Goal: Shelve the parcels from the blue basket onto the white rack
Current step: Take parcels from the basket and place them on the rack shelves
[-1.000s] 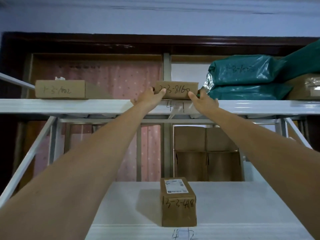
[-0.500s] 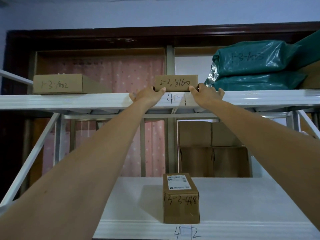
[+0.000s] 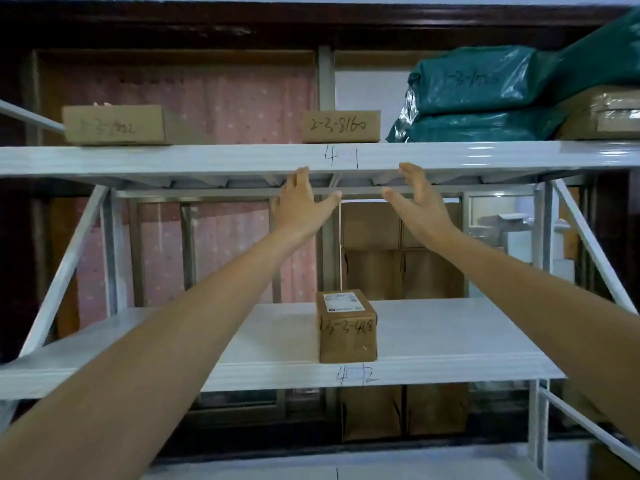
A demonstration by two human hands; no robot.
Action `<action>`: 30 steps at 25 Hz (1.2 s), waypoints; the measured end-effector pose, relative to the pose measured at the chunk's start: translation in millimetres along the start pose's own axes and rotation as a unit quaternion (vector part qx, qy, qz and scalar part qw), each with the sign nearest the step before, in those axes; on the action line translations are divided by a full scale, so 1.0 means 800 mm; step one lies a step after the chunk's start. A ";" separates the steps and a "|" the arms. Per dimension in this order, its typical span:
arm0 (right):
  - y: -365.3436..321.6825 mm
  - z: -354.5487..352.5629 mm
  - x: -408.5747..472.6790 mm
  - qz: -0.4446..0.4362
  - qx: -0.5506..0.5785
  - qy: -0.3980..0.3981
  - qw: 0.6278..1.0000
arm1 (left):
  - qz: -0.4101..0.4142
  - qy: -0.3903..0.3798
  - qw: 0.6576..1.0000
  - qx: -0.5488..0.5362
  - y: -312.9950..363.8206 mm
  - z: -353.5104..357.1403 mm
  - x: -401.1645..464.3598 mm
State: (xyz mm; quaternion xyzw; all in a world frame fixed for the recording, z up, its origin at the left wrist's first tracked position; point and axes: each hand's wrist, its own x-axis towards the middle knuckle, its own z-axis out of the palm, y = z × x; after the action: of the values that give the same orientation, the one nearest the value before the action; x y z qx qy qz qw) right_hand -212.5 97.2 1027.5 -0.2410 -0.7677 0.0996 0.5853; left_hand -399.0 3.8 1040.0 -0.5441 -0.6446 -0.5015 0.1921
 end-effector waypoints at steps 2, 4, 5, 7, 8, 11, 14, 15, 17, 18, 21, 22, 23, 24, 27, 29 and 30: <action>0.015 -0.009 -0.043 0.008 -0.028 -0.024 0.999 | 0.015 -0.009 1.000 -0.019 0.007 0.021 -0.042; 0.032 -0.024 -0.080 0.026 -0.037 -0.048 0.998 | 0.007 -0.028 0.999 -0.045 0.020 0.046 -0.084; 0.042 -0.037 -0.100 0.036 -0.039 -0.058 0.997 | 0.007 -0.043 0.998 -0.053 0.031 0.060 -0.107; 0.068 -0.070 -0.139 0.054 -0.046 -0.084 0.994 | 0.008 -0.075 0.996 -0.052 0.057 0.092 -0.153; 0.084 -0.089 -0.160 0.061 -0.055 -0.101 0.991 | 0.004 -0.086 0.995 -0.050 0.071 0.109 -0.174; 0.145 -0.156 -0.223 0.074 -0.084 -0.148 0.983 | -0.020 -0.107 0.992 -0.059 0.120 0.167 -0.238; 0.207 -0.221 -0.284 0.091 -0.085 -0.180 0.976 | -0.039 -0.137 0.988 -0.063 0.162 0.230 -0.307; 0.232 -0.243 -0.306 0.101 -0.086 -0.192 0.972 | -0.048 -0.146 0.986 -0.059 0.175 0.255 -0.335; 0.276 -0.281 -0.354 0.137 -0.080 -0.222 0.962 | -0.077 -0.178 0.980 -0.049 0.194 0.296 -0.394; 0.294 -0.297 -0.374 0.156 -0.074 -0.238 0.956 | -0.093 -0.199 0.974 -0.045 0.200 0.312 -0.420; 0.339 -0.323 -0.429 0.188 -0.072 -0.277 0.940 | -0.124 -0.256 0.958 -0.038 0.197 0.352 -0.491; 0.356 -0.327 -0.448 0.201 -0.073 -0.286 0.934 | -0.136 -0.276 0.951 -0.034 0.192 0.367 -0.513; 0.374 -0.328 -0.471 0.218 -0.075 -0.293 0.928 | -0.150 -0.298 0.942 -0.030 0.186 0.382 -0.536; 0.391 -0.328 -0.497 0.236 -0.077 -0.301 0.921 | -0.165 -0.318 0.933 -0.026 0.178 0.397 -0.558; 0.444 -0.322 -0.584 0.284 -0.089 -0.329 0.896 | -0.205 -0.368 0.907 -0.030 0.146 0.447 -0.632; 0.477 -0.317 -0.639 0.317 -0.106 -0.347 0.876 | -0.227 -0.406 0.885 -0.030 0.121 0.479 -0.686; 0.498 -0.313 -0.669 0.337 -0.113 -0.359 0.863 | -0.238 -0.422 0.874 -0.031 0.107 0.500 -0.717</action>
State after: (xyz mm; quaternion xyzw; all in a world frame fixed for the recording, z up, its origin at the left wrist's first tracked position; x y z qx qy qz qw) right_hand 232.0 148.5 472.9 -0.4975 -0.8024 0.2830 0.1689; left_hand -11.9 45.8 452.7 -0.5398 -0.7585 -0.2744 -0.2410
